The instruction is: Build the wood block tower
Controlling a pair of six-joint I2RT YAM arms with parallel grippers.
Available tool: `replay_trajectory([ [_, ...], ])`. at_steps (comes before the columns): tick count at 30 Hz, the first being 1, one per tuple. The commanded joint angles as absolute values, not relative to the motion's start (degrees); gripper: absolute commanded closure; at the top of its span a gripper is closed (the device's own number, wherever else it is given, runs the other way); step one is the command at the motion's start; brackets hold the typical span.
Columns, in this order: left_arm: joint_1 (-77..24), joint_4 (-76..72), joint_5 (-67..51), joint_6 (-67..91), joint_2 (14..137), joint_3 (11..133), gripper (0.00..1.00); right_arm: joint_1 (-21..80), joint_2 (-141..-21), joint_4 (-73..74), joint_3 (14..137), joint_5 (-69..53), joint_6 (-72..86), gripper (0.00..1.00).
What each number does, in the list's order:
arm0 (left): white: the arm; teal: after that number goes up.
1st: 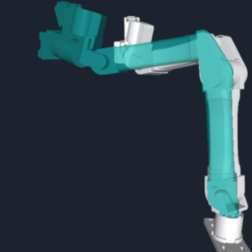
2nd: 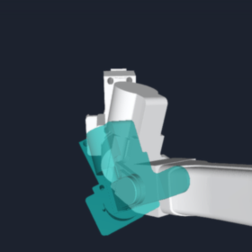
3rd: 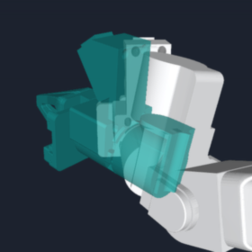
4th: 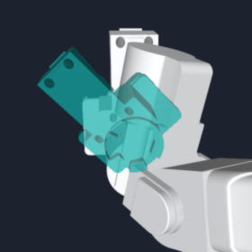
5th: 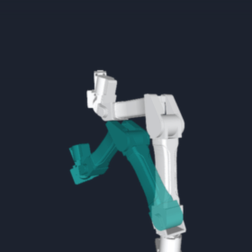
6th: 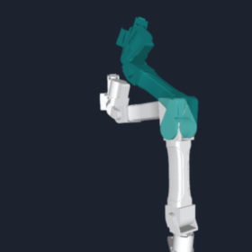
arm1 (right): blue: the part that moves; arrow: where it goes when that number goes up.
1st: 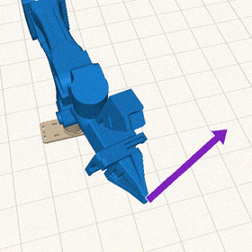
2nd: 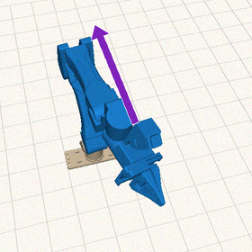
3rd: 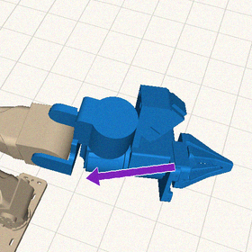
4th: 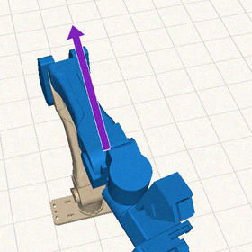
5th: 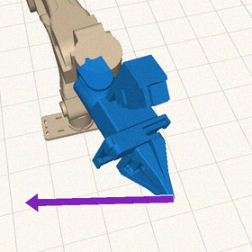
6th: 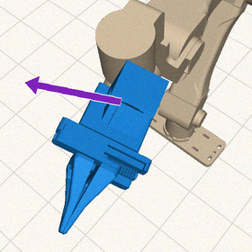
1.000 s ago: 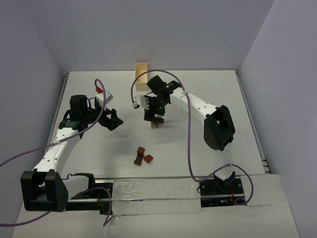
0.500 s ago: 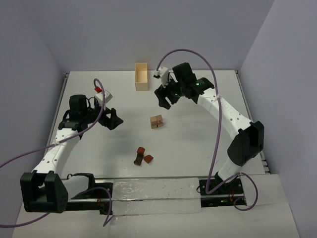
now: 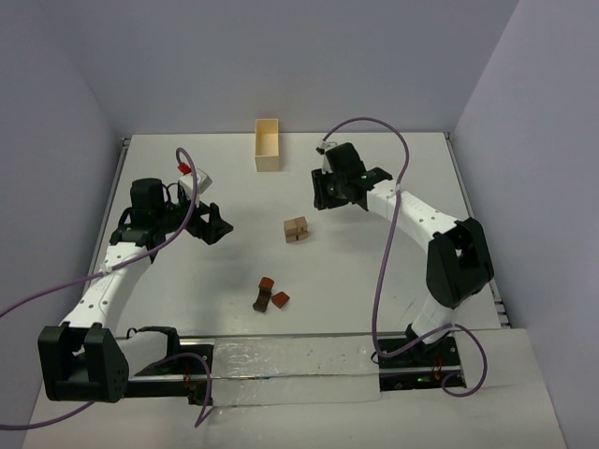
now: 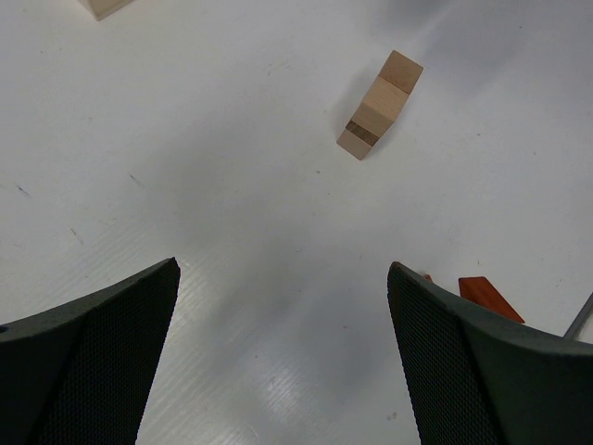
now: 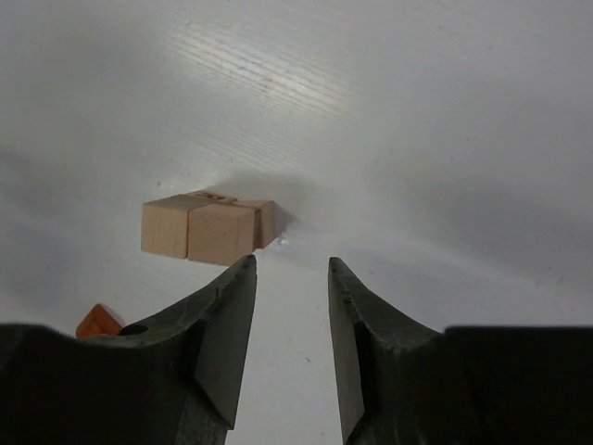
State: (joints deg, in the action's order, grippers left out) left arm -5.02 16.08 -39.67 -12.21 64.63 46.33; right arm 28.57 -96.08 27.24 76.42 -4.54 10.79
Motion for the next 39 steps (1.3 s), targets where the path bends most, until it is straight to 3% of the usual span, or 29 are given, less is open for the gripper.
replay_trajectory([
  [1,-4.7,14.2,-39.9,-12.0,62.9,46.5,0.01,28.1,-100.9,25.7,77.2,-1.9,17.7,0.58],
  [23,-4.7,13.7,-40.1,-12.2,63.2,45.9,0.01,28.4,-111.4,27.4,78.8,-3.8,19.4,0.61],
  [39,-4.7,13.6,-40.3,-12.3,63.8,46.3,0.01,29.6,-113.6,27.4,79.5,-5.1,18.2,0.49],
])
